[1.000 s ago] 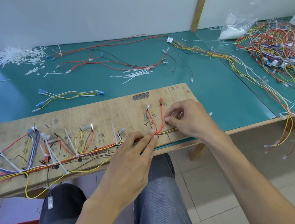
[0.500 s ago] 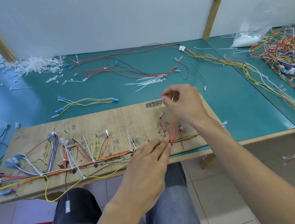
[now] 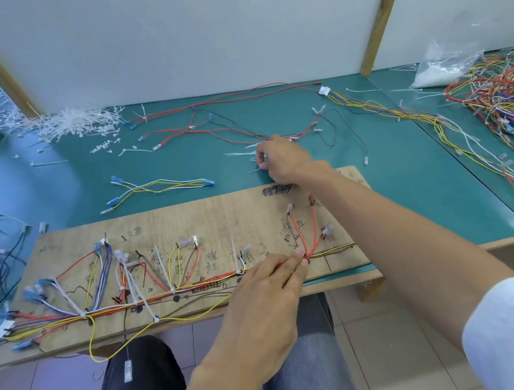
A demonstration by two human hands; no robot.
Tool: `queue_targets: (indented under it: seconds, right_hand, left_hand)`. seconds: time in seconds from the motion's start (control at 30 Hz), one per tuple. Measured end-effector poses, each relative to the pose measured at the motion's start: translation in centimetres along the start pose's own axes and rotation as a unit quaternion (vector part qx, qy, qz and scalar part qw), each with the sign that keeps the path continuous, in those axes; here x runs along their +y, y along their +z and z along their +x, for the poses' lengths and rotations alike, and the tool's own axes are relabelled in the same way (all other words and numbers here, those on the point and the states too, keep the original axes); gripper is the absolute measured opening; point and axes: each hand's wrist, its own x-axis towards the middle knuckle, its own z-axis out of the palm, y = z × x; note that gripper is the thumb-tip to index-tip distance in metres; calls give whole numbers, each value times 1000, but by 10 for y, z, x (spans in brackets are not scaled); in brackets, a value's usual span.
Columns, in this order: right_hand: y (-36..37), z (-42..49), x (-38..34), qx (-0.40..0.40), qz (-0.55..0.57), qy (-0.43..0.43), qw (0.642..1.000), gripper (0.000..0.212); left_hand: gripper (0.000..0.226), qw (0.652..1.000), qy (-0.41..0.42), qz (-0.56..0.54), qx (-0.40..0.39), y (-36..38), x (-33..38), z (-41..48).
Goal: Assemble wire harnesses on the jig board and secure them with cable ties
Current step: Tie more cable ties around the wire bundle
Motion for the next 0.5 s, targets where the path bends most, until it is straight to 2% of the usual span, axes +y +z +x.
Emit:
queue_targets:
  seconds: [0.07, 0.13, 0.2, 0.27, 0.37, 0.5]
  right_hand:
    - [2, -7, 3, 28, -6, -27, 999, 19]
    - [0, -17, 5, 111, 23, -53, 992, 20]
    - [-5, -29, 5, 185, 116, -61, 974, 14]
    - [-13, -45, 3, 226, 248, -38, 941, 9]
    - [-28, -79, -1, 244, 385, -20, 890, 5]
    - [-31, -134, -10, 228, 471, -42, 851, 8]
  left_hand:
    - [65, 1000, -3, -9, 12, -1, 0, -1]
    - [65, 1000, 0, 6, 12, -4, 1, -2]
    - [61, 1000, 7, 0, 8, -7, 1, -3]
    - [58, 1000, 17, 13, 16, -12, 2, -3]
    - [50, 999, 13, 5, 40, -22, 8, -3]
    - [37, 995, 0, -40, 90, -29, 16, -5]
